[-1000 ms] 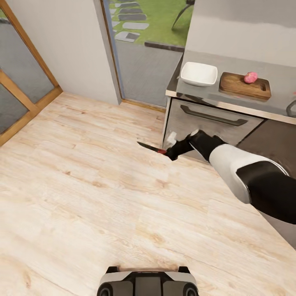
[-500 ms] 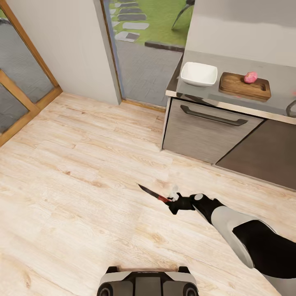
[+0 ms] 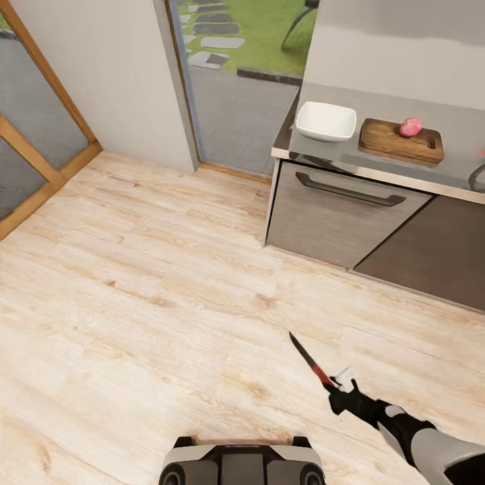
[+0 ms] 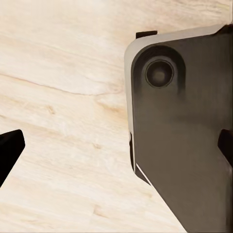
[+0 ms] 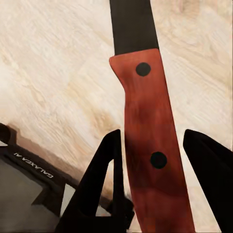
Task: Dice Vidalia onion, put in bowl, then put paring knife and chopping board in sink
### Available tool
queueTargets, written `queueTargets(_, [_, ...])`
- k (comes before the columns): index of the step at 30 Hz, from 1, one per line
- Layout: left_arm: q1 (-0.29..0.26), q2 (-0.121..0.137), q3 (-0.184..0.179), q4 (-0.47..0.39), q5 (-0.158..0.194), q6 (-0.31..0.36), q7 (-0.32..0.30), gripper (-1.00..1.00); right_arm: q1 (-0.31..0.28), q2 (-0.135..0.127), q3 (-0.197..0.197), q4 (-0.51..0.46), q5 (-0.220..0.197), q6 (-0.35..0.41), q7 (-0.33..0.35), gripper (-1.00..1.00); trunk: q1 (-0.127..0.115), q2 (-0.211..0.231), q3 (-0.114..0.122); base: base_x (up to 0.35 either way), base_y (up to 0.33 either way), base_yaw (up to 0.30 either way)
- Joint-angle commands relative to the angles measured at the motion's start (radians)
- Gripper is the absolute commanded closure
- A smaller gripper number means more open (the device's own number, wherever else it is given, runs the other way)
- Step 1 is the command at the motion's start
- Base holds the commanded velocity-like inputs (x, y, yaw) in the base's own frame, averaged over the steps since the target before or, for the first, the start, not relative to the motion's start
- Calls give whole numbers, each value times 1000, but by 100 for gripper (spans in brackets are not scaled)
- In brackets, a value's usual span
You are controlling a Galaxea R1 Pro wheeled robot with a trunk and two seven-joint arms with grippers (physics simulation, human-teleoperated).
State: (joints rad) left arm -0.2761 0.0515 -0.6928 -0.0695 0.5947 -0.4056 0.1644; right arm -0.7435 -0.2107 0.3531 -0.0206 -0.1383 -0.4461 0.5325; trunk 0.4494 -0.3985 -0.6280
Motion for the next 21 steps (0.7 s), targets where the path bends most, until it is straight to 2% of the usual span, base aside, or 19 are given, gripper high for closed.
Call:
queueTargets(1, [0,0,-8,-9,2,-1,7,-100,28,-9,3,1,-55,-17,4,100,1,-1,-1,0,0,0])
queueTargets(3, [0,1,-7,-21,2,-2,7,-100,83,-21,3,2,-114,-62,-4,100,1,-1,-1,0,0,0])
queueTargets(7, [-1,9,-5,-83,2,0,19,-100,182,-27,3,2,-156,-174,-67,100,1,-1,-1,0,0,0])
queueTargets(8, [-1,11,-4,-113,2,2,41,-100,204,-26,3,2,-163,-194,-94,100,1,-1,-1,0,0,0])
queueTargets(11, [-1,11,-3,-217,2,7,161,-100,244,-22,3,2,-182,-235,-150,100,1,-1,-1,0,0,0])
queueTargets(12, [-1,8,-2,-296,1,14,249,-100,259,-15,3,2,-199,-251,-175,100,1,-1,-1,0,0,0])
queueTargets(14, [-2,5,-2,-395,-2,44,326,-100,279,-1,3,2,-230,-263,-213,100,1,-1,-1,0,0,0])
queueTargets(17, [-2,6,-2,-502,-6,118,367,-100,296,13,3,3,-281,-290,-276,100,1,-1,-1,0,0,0])
queueTargets(21, [-2,8,-3,-539,-8,149,379,-100,312,42,3,3,-305,-334,-347,100,1,-1,-1,0,0,0])
